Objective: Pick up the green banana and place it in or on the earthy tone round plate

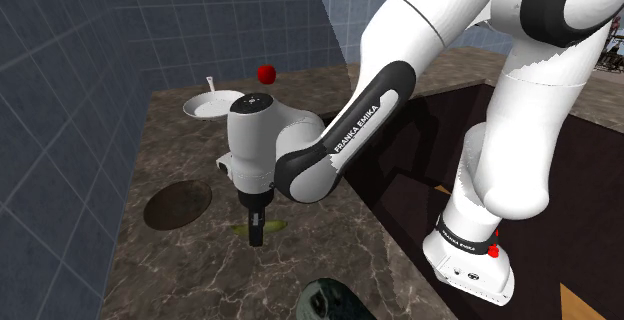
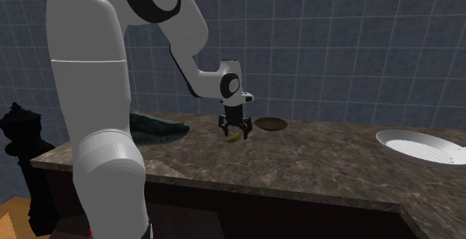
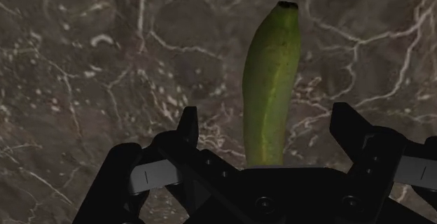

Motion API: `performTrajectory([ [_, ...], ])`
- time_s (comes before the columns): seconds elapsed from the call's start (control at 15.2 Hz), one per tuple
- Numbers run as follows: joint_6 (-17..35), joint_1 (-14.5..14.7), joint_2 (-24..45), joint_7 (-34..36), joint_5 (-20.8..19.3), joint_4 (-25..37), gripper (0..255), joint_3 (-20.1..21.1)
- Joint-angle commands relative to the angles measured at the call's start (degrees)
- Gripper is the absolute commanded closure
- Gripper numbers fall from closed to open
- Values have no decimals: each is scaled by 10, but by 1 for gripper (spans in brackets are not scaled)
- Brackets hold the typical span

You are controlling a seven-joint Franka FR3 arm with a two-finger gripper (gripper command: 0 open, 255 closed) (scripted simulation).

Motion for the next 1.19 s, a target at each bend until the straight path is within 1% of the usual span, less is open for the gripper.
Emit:
performTrajectory([
  [0.0, 0, 0, 0, 0, 0, 0, 0, 0],
  [0.07, 0, 0, 0, 0, 0, 0, 255, 0],
  [0.66, 0, 0, 0, 0, 0, 0, 255, 0],
  [1.12, -54, 0, -41, -21, 28, 17, 255, 1],
])
